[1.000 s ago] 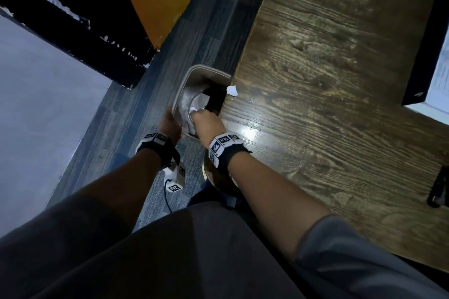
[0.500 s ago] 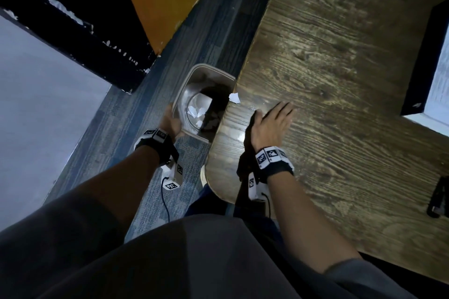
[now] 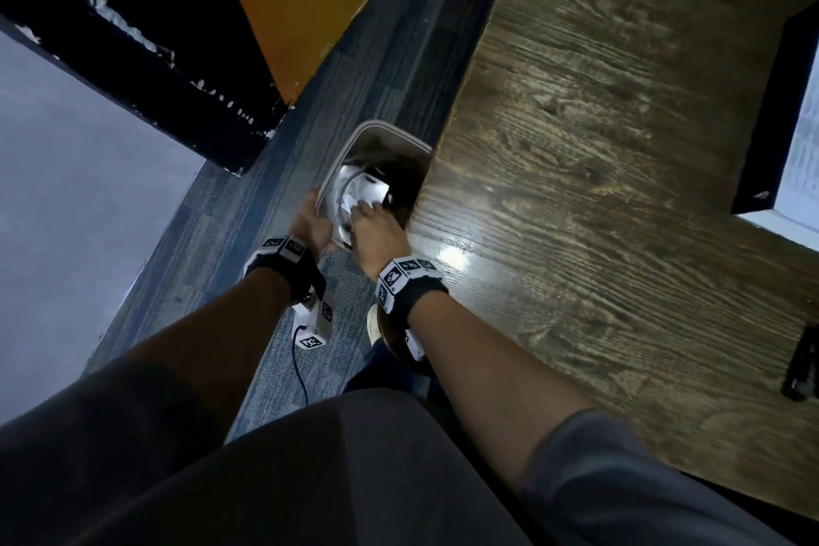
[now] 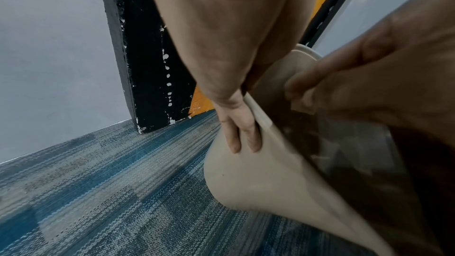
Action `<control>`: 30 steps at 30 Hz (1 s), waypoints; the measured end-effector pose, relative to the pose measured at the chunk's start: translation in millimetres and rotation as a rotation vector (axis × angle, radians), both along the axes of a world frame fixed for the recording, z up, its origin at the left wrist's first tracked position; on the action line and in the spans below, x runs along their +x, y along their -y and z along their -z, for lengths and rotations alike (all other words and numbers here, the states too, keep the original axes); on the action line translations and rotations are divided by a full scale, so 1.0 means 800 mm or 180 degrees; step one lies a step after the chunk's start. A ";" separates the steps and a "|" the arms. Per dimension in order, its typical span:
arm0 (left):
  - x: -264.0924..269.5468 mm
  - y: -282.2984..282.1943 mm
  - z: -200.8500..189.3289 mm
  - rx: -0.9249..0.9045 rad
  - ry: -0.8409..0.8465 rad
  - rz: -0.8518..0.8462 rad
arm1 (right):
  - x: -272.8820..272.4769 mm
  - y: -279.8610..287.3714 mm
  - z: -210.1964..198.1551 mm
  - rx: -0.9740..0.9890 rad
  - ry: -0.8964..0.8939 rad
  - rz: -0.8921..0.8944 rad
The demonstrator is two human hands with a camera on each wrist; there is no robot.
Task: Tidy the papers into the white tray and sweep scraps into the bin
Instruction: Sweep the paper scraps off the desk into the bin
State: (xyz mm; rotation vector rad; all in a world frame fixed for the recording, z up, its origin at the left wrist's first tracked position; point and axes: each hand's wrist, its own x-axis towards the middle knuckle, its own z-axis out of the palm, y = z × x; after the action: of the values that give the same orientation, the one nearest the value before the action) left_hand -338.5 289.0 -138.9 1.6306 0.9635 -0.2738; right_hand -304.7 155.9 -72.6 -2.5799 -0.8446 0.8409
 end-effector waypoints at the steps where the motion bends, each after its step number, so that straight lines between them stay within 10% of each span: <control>1: 0.001 0.001 -0.003 0.0013 -0.0028 -0.0022 | 0.003 -0.002 -0.005 -0.0038 0.0023 0.0046; 9: 0.000 0.003 -0.007 -0.0043 0.0148 0.0094 | 0.025 -0.003 -0.030 0.0392 0.0209 0.0230; 15: -0.013 0.004 -0.015 -0.0004 0.0129 0.0143 | 0.006 0.099 -0.039 0.1960 0.0354 0.1596; 21: -0.034 -0.001 0.001 0.0100 0.0423 0.0607 | -0.042 0.201 -0.012 -0.0573 0.0669 0.2512; 30: -0.046 0.026 -0.040 0.0264 0.0377 0.0603 | -0.099 0.066 0.005 -0.0369 0.0180 0.1657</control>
State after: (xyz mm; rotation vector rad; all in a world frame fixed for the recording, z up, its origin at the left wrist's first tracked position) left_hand -375.3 268.5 -106.5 1.7967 0.7405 -0.2654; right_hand -383.5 102.7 -76.4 -2.7372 -0.1141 0.6730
